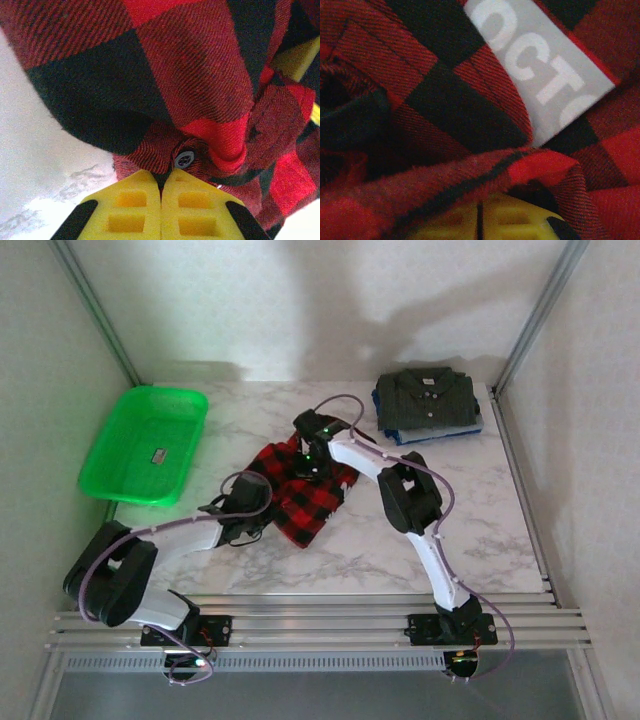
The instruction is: Fold and stack the long sleeve shirts
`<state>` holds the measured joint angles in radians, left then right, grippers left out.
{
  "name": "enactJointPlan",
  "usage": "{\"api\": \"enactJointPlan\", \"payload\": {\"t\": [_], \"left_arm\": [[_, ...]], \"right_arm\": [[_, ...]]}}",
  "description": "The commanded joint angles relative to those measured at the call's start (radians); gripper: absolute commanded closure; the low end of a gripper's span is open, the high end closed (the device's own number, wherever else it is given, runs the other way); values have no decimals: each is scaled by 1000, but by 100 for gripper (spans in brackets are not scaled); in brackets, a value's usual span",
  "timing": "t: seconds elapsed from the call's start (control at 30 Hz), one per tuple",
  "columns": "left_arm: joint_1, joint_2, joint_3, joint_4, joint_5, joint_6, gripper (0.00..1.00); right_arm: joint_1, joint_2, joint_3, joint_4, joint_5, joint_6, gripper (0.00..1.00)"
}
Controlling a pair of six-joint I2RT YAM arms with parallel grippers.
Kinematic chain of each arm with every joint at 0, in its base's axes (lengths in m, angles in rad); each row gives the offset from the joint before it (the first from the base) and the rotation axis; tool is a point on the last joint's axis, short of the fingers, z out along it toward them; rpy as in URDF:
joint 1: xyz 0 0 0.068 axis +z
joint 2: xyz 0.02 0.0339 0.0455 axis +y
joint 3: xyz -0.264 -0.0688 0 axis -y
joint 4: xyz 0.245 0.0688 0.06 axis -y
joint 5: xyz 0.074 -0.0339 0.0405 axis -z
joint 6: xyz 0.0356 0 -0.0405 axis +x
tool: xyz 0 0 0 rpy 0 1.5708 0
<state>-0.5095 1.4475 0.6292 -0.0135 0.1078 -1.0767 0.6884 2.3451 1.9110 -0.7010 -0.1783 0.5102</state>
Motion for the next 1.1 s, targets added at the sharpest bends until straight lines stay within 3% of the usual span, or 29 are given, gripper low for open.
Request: {"api": "enactJointPlan", "payload": {"t": [0.0, 0.23, 0.3, 0.33, 0.4, 0.5, 0.63, 0.77, 1.07], "left_arm": [[8, 31, 66, -136, -32, 233, 99], [48, -7, 86, -223, -5, 513, 98], [72, -52, 57, -247, -4, 542, 92], [84, -78, 39, -242, 6, 542, 84], [103, -148, -13, -213, 37, 507, 49], [140, -238, -92, -167, 67, 412, 29], [185, -296, -189, -26, 205, 307, 25], [196, -254, -205, 109, 331, 284, 25], [223, -100, -191, 153, 395, 350, 28]], "right_arm": [[-1, -53, -149, -103, 71, 136, 91], [42, -175, -369, -59, 89, 333, 90], [66, -216, -438, -47, 114, 402, 89], [86, -231, -468, -29, 120, 428, 89], [100, -267, -545, 41, 120, 484, 88], [100, -290, -571, 72, 136, 501, 88], [100, -285, -519, 44, 147, 463, 88], [101, -285, -504, 33, 148, 452, 88], [113, -286, -507, 32, 157, 455, 89]]}}
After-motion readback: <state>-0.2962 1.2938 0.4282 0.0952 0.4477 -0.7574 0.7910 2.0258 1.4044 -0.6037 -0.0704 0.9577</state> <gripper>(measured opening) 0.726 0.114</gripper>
